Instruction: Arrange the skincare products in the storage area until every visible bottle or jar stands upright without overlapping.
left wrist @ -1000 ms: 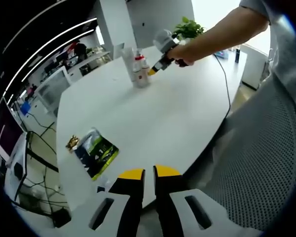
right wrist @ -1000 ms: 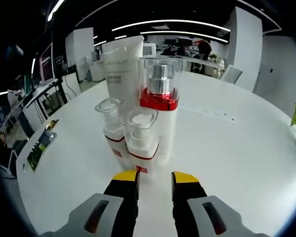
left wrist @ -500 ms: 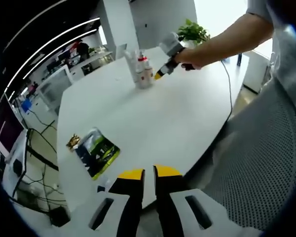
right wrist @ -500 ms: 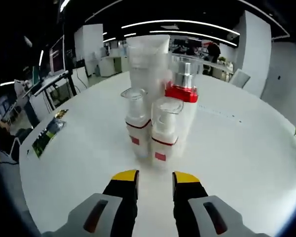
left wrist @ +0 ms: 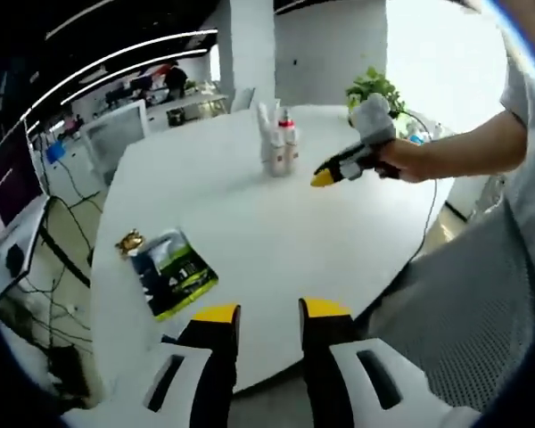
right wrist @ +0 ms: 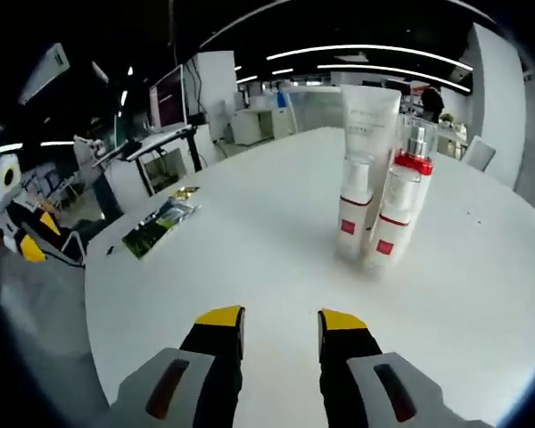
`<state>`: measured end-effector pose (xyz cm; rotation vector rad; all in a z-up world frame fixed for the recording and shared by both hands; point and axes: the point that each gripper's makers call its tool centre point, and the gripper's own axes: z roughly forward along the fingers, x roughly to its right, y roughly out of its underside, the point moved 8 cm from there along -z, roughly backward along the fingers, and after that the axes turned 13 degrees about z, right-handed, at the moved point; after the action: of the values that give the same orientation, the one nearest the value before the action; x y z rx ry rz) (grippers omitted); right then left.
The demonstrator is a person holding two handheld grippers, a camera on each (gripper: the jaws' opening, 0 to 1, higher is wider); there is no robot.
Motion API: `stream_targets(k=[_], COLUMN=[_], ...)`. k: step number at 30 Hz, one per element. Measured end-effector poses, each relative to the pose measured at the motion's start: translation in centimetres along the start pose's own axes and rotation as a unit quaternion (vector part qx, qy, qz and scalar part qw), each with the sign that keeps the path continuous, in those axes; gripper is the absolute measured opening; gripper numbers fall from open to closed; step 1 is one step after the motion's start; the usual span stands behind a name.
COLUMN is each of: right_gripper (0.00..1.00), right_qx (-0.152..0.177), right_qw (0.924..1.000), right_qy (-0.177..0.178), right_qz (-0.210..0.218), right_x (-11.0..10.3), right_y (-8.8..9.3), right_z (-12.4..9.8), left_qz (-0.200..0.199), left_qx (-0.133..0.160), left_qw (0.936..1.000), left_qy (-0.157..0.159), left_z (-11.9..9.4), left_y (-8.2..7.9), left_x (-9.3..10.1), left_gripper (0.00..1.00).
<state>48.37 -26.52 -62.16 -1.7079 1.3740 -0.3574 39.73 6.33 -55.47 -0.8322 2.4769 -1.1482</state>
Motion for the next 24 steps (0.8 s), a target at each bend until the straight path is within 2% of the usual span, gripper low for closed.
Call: stream_targets(k=[1,3,4,6,8,9,10,11,12,13,14,15,17,18,21,22,24], right_gripper=[0.28,0.28,0.3,0.38,0.47,0.54,0.58,0.61,0.62,0.62,0.63,0.64,0.67,0.67,0.67,0.67,0.65], right_qx=[0.002,0.011,0.013,0.016,0.035,0.044,0.045,0.043,0.04,0.035,0.034,0.033,0.031,0.032,0.042,0.039,0.033], right_qw=[1.0,0.9999,0.9998,0.9997,0.9986,0.998,0.9978,0.9978,0.9977,0.9975,0.9974,0.9977,0.9982,0.9984,0.9968,0.9962,0.9954], right_qy=[-0.003,-0.011,-0.011,-0.008,0.0,0.007,0.012,0.015,0.018,0.022,0.026,0.027,0.032,0.034,0.047,0.056,0.074], right_qz=[0.0,0.007,0.011,0.019,0.039,0.045,0.047,0.047,0.051,0.057,0.057,0.053,0.039,0.032,0.05,0.054,0.052], right_x=[0.0,0.2,0.2,0.4,0.8,1.1,1.3,1.7,1.9,2.3,2.5,2.7,3.2,3.6,5.0,5.4,5.9], right_y=[0.1,1.0,1.3,1.8,2.2,2.4,2.6,3.0,3.2,3.5,3.5,3.6,3.7,3.8,4.5,4.8,5.4], right_z=[-0.2,-1.2,-1.5,-2.2,-3.2,-3.7,-4.1,-4.5,-4.9,-5.6,-6.1,-6.6,-7.6,-8.2,-9.1,-9.3,-9.8], left_qz=[-0.003,-0.017,-0.038,-0.065,-0.106,-0.166,-0.218,-0.289,-0.308,-0.318,-0.329,-0.327,-0.322,-0.323,-0.35,-0.341,-0.325], left_qx=[0.001,0.005,0.005,0.004,0.017,0.035,0.065,0.092,0.112,0.14,0.14,0.137,0.13,0.122,0.1,0.094,0.066], left_qw=[1.0,0.9998,0.9992,0.9978,0.9943,0.9853,0.9735,0.9519,0.9431,0.9363,0.9323,0.9338,0.9365,0.937,0.9305,0.9347,0.9433], left_qy=[0.01,0.009,0.012,0.006,-0.001,0.015,0.027,0.042,0.054,0.052,0.053,0.049,0.051,0.051,0.039,0.039,0.015], left_z=[0.2,0.7,1.0,1.3,1.7,1.9,2.2,2.4,2.6,2.9,3.0,3.1,3.5,3.8,4.7,5.0,5.5], left_y=[0.0,0.0,0.0,-0.1,-0.2,-0.4,-0.8,-1.2,-1.5,-1.8,-1.8,-1.9,-1.9,-1.8,-2.0,-2.2,-2.0], left_x=[-0.2,-0.9,-1.1,-1.7,-2.5,-2.7,-2.9,-3.0,-3.1,-3.3,-3.4,-3.3,-3.4,-3.5,-3.9,-4.0,-4.8], left_gripper=[0.3,0.31,0.3,0.3,0.33,0.36,0.4,0.46,0.55,0.62,0.66,0.64,0.54,0.54,0.62,0.59,0.55])
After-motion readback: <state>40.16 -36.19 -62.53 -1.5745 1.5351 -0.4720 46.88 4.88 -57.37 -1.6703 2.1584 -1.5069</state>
